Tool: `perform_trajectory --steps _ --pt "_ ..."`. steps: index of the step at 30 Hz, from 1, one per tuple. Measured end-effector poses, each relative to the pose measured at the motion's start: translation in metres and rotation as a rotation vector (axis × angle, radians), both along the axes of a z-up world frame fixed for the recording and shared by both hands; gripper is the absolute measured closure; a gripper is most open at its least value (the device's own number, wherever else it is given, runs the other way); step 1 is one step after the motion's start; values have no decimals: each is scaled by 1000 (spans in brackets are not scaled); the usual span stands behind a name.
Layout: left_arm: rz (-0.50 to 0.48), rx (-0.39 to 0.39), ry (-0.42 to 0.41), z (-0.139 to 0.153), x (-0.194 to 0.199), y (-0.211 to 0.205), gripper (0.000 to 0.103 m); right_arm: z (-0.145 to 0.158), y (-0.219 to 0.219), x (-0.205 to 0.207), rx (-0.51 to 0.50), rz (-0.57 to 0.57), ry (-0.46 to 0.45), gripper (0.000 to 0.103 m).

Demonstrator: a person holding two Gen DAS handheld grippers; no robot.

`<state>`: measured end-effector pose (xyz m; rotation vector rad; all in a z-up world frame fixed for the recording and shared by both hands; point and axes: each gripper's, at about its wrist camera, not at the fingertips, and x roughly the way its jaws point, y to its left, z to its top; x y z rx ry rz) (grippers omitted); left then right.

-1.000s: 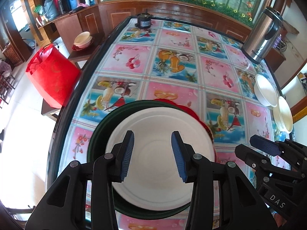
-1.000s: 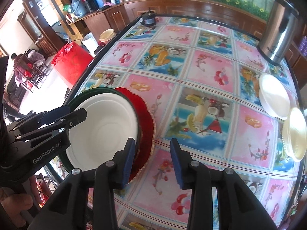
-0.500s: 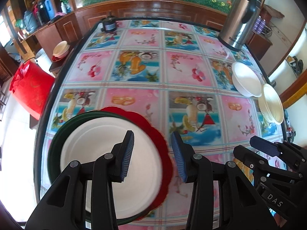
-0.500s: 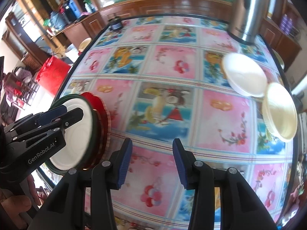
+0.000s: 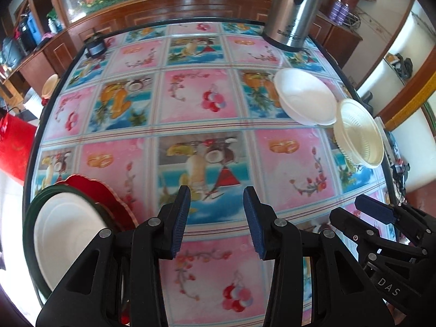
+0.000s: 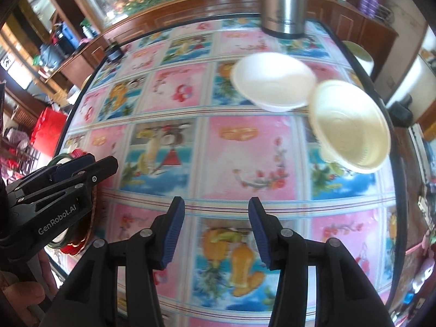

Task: Organize plates and bowls
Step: 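Move the left tool toward the small white plate beside the kettle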

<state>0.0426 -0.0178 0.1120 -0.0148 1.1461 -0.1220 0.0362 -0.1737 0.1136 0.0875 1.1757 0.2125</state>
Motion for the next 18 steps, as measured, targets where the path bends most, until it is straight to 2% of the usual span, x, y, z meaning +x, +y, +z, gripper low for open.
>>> perform_trajectory --steps 10,18 --pt "-42 -9 15 -7 30 -49 63 0 -66 9 3 -103 1 54" --pt "-21 -11 17 -10 67 -73 63 11 -94 42 -8 -107 -43 54"
